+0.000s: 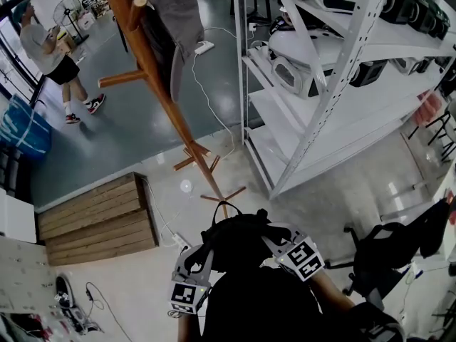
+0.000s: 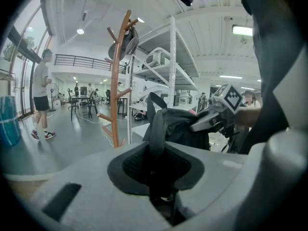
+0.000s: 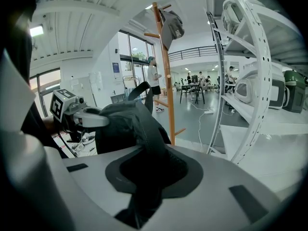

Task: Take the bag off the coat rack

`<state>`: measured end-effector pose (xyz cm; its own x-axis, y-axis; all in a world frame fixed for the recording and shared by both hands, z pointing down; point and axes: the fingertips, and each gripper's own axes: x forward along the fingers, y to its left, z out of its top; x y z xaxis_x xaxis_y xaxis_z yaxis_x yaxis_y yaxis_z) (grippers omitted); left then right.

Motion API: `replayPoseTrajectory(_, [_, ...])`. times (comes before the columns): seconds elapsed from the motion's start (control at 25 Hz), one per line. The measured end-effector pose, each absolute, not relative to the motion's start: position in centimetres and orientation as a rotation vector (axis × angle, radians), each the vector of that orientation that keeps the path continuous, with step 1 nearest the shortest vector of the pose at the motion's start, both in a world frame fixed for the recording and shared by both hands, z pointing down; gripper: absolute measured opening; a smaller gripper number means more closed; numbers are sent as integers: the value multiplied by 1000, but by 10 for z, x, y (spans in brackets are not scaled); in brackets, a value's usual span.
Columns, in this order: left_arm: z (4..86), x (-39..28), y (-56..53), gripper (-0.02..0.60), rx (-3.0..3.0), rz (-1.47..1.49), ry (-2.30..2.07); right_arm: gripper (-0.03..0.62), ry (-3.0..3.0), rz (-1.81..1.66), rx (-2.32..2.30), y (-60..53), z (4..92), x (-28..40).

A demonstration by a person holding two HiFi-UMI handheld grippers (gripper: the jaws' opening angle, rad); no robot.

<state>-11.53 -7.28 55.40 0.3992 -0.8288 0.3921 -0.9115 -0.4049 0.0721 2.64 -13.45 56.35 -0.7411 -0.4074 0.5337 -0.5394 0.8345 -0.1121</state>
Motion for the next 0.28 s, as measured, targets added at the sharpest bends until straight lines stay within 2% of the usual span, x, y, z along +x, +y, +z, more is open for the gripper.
replayPoseTrajectory(0.28, [555,-113,-75,75,2386,439,-1522,71,-2509,366,697,-136,565,29])
